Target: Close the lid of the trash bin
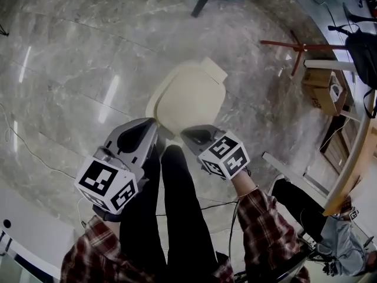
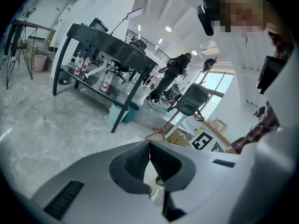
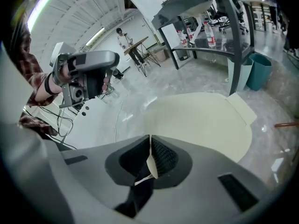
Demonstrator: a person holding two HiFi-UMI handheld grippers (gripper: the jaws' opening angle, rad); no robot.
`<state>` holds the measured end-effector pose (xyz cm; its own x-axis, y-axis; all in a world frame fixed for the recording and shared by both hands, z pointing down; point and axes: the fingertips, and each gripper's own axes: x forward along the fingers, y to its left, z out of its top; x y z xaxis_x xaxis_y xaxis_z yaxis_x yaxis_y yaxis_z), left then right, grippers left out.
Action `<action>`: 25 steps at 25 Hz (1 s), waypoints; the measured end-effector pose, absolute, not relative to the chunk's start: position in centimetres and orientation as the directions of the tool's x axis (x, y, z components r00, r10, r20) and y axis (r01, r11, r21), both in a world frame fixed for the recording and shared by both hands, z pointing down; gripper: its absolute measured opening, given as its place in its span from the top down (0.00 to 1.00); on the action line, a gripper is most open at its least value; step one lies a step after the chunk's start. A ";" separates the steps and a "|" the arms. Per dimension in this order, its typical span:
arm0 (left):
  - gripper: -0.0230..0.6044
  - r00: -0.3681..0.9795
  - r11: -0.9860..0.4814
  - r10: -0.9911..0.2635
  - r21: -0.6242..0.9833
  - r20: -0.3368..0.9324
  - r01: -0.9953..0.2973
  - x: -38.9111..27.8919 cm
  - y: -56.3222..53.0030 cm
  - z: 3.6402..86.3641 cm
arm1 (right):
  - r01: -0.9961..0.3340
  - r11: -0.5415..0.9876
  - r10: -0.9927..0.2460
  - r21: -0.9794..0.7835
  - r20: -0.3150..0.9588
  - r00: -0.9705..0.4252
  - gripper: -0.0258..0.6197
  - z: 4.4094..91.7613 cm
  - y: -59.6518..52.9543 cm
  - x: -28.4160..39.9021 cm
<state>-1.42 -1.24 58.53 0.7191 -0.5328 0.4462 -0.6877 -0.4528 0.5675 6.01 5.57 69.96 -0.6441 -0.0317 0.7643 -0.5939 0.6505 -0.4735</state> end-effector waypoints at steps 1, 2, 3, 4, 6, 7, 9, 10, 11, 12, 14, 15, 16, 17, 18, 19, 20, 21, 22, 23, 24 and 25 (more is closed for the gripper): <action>0.94 0.718 -0.453 -0.532 0.565 0.449 -0.689 -1.6 -1.2 58.8 | -0.596 0.655 -0.029 -0.464 0.773 -0.634 0.92 70.6 5.7 5.8; 0.94 0.717 -0.453 -0.531 0.564 0.452 -0.691 -1.8 -1.2 59.1 | -0.597 0.660 -0.026 -0.456 0.781 -0.624 0.93 71.1 5.9 5.7; 0.94 0.716 -0.452 -0.530 0.563 0.454 -0.692 -1.9 -1.1 59.3 | -0.598 0.664 -0.023 -0.449 0.787 -0.616 0.93 71.7 6.1 5.6; 0.94 0.715 -0.451 -0.530 0.562 0.456 -0.693 -2.1 -1.1 59.5 | -0.599 0.667 -0.019 -0.443 0.794 -0.608 0.93 72.2 6.3 5.5; 0.94 0.713 -0.450 -0.530 0.560 0.460 -0.696 -2.2 -1.1 60.0 | -0.602 0.670 -0.013 -0.434 0.805 -0.594 0.94 73.2 6.5 5.3; 0.94 0.712 -0.450 -0.529 0.559 0.461 -0.696 -2.2 -1.1 60.2 | -0.605 0.671 -0.012 -0.429 0.809 -0.587 0.94 73.7 6.7 5.2; 0.94 0.713 -0.451 -0.525 0.558 0.465 -0.696 -2.1 -1.0 60.6 | -0.612 0.669 -0.009 -0.423 0.818 -0.576 0.94 74.5 6.8 5.1; 0.94 0.713 -0.451 -0.523 0.558 0.467 -0.696 -2.1 -1.0 60.9 | -0.616 0.666 -0.008 -0.421 0.821 -0.570 0.94 75.0 6.8 5.1; 0.94 0.714 -0.451 -0.520 0.559 0.469 -0.696 -2.0 -1.0 61.2 | -0.620 0.663 -0.006 -0.420 0.825 -0.565 0.94 75.4 6.8 5.1; 0.94 0.714 -0.451 -0.517 0.559 0.471 -0.696 -1.9 -1.0 61.4 | -0.623 0.661 -0.004 -0.417 0.829 -0.559 0.94 75.8 6.9 5.0; 0.94 0.714 -0.448 -0.514 0.562 0.475 -0.696 -1.8 -0.9 61.9 | -0.629 0.660 -0.001 -0.412 0.836 -0.549 0.94 76.5 7.0 4.9; 0.94 0.713 -0.446 -0.515 0.562 0.476 -0.697 -1.9 -0.9 62.0 | -0.630 0.659 0.000 -0.410 0.839 -0.545 0.94 76.9 7.1 4.9; 0.94 0.712 -0.444 -0.517 0.563 0.476 -0.698 -1.9 -0.9 62.1 | -0.632 0.658 0.001 -0.408 0.841 -0.541 0.94 77.1 7.1 4.9; 0.94 0.710 -0.441 -0.519 0.563 0.475 -0.699 -2.0 -0.9 62.1 | -0.635 0.657 0.002 -0.407 0.843 -0.538 0.94 77.3 7.1 4.8; 0.94 0.709 -0.438 -0.522 0.564 0.474 -0.700 -2.1 -0.9 62.1 | -0.639 0.655 0.001 -0.404 0.846 -0.533 0.94 77.5 7.1 4.9; 0.94 0.707 -0.435 -0.525 0.564 0.474 -0.702 -2.3 -0.9 62.1 | -0.644 0.653 -0.001 -0.399 0.849 -0.528 0.94 77.7 7.1 4.9; 0.94 0.704 -0.431 -0.528 0.565 0.474 -0.704 -2.4 -0.9 62.2 | -0.648 0.653 -0.003 -0.392 0.854 -0.520 0.94 77.9 7.1 4.9; 0.94 0.701 -0.427 -0.531 0.565 0.476 -0.706 -2.6 -0.8 62.2 | -0.651 0.655 -0.006 -0.383 0.859 -0.511 0.94 78.2 7.2 4.8; 0.94 0.698 -0.423 -0.532 0.564 0.478 -0.709 -2.7 -0.8 62.3 | -0.653 0.659 -0.009 -0.373 0.864 -0.503 0.94 78.4 7.2 4.8; 0.94 0.696 -0.420 -0.534 0.564 0.481 -0.711 -2.8 -0.7 62.4 | -0.655 0.662 -0.013 -0.364 0.868 -0.496 0.94 78.6 7.2 4.8; 0.94 0.694 -0.418 -0.535 0.563 0.482 -0.713 -2.9 -0.7 62.4 | -0.657 0.664 -0.016 -0.357 0.872 -0.490 0.94 78.8 7.2 4.8; 0.94 0.692 -0.416 -0.536 0.563 0.483 -0.715 -2.9 -0.7 62.5 | -0.659 0.665 -0.020 -0.351 0.874 -0.485 0.94 78.9 7.1 4.9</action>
<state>-2.89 -0.74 62.47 0.6922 -0.5363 0.4830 -0.7146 -0.4156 0.5627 4.88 7.15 78.89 -0.4849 -0.0196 0.8743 -0.6591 0.6653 -0.3506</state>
